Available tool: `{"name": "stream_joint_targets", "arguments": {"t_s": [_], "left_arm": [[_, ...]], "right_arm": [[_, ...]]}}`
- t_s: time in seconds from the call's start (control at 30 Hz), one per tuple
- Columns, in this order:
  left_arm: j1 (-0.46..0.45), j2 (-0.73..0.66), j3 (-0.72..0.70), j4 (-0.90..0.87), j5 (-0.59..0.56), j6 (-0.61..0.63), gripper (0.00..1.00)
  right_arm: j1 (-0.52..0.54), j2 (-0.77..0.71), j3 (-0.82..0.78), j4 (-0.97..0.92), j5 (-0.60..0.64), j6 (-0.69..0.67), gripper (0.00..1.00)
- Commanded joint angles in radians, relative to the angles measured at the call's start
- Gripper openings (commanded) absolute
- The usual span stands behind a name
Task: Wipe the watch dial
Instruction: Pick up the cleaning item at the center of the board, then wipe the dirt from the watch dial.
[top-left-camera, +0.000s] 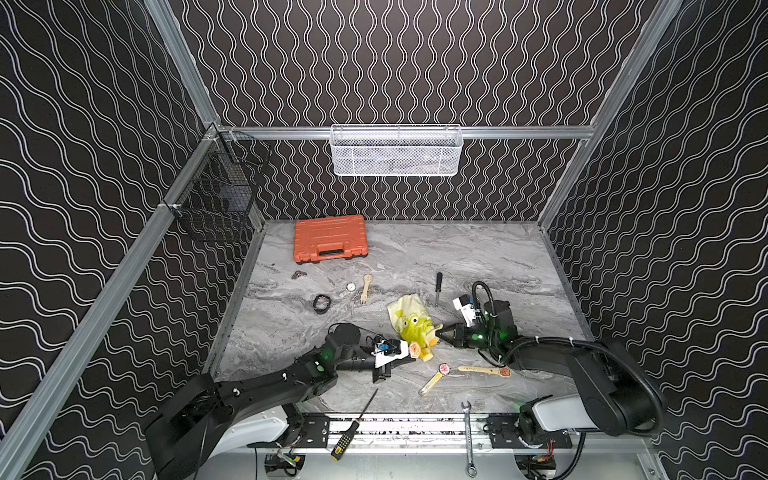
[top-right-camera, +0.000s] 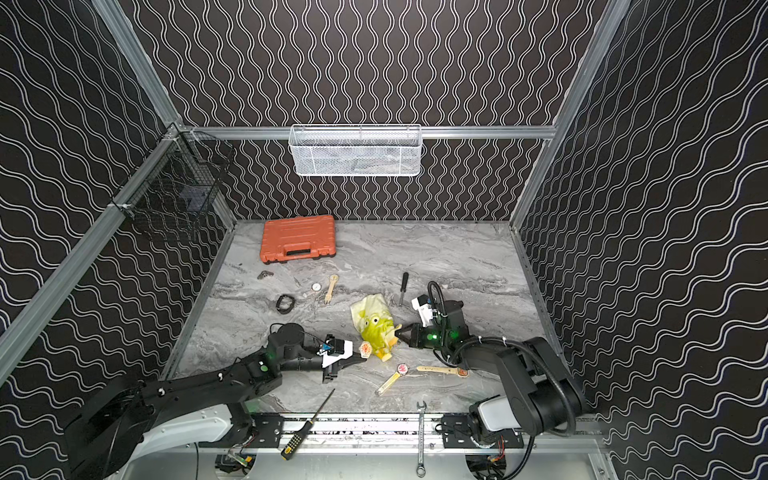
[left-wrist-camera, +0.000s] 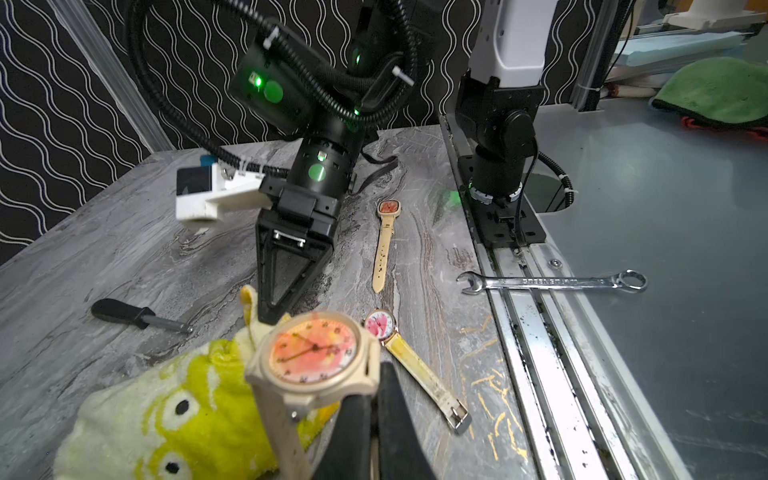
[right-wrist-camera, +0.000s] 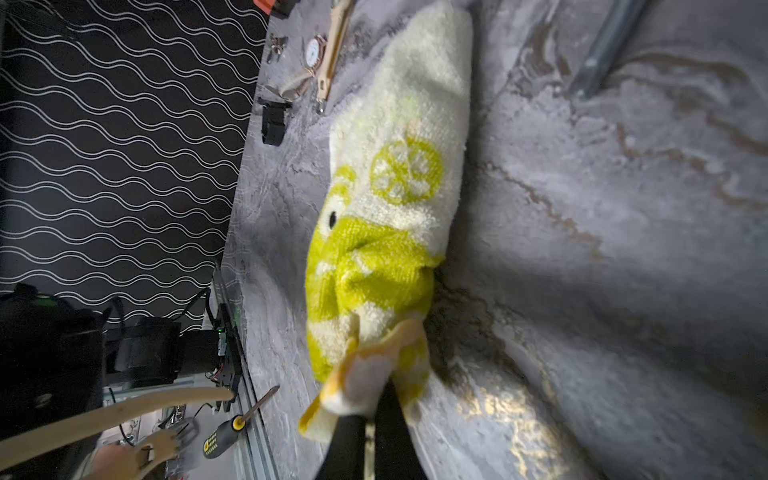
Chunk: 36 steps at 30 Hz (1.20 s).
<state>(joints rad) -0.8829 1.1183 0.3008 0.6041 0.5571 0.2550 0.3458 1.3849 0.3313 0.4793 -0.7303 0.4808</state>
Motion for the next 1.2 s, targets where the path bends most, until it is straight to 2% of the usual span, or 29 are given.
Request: {"name": "stream_joint_targets", "arguments": {"t_s": [0.0, 0.3, 0.4, 0.5, 0.57, 0.67, 0.83, 0.97, 1.17], "left_arm": [[0.0, 0.017, -0.009, 0.077, -0.032, -0.017, 0.0], [0.001, 0.08, -0.028, 0.13, -0.071, 0.007, 0.0], [0.001, 0.127, -0.059, 0.215, -0.069, 0.001, 0.0], [0.0, 0.142, -0.081, 0.253, -0.063, 0.018, 0.0], [0.001, 0.134, -0.098, 0.304, -0.02, 0.035, 0.0], [0.0, 0.12, -0.093, 0.29, 0.007, 0.053, 0.0], [0.0, 0.125, -0.09, 0.301, 0.007, 0.053, 0.0], [0.001, 0.113, -0.073, 0.294, 0.006, 0.043, 0.0], [0.0, 0.067, -0.058, 0.287, 0.015, 0.04, 0.0]], "right_arm": [[0.002, -0.082, -0.013, -0.006, -0.001, -0.067, 0.0], [0.039, -0.309, 0.043, -0.212, -0.009, -0.191, 0.0], [0.084, -0.358, 0.081, -0.287, -0.008, -0.242, 0.0], [0.172, -0.383, 0.111, -0.325, -0.02, -0.286, 0.0], [0.216, -0.407, 0.117, -0.323, -0.069, -0.3, 0.0], [0.253, -0.438, 0.097, -0.251, -0.164, -0.264, 0.0], [0.302, -0.404, 0.146, -0.302, -0.196, -0.274, 0.0], [0.359, -0.332, 0.152, -0.266, -0.157, -0.273, 0.0], [0.371, -0.246, 0.123, -0.14, -0.094, -0.224, 0.0]]}}
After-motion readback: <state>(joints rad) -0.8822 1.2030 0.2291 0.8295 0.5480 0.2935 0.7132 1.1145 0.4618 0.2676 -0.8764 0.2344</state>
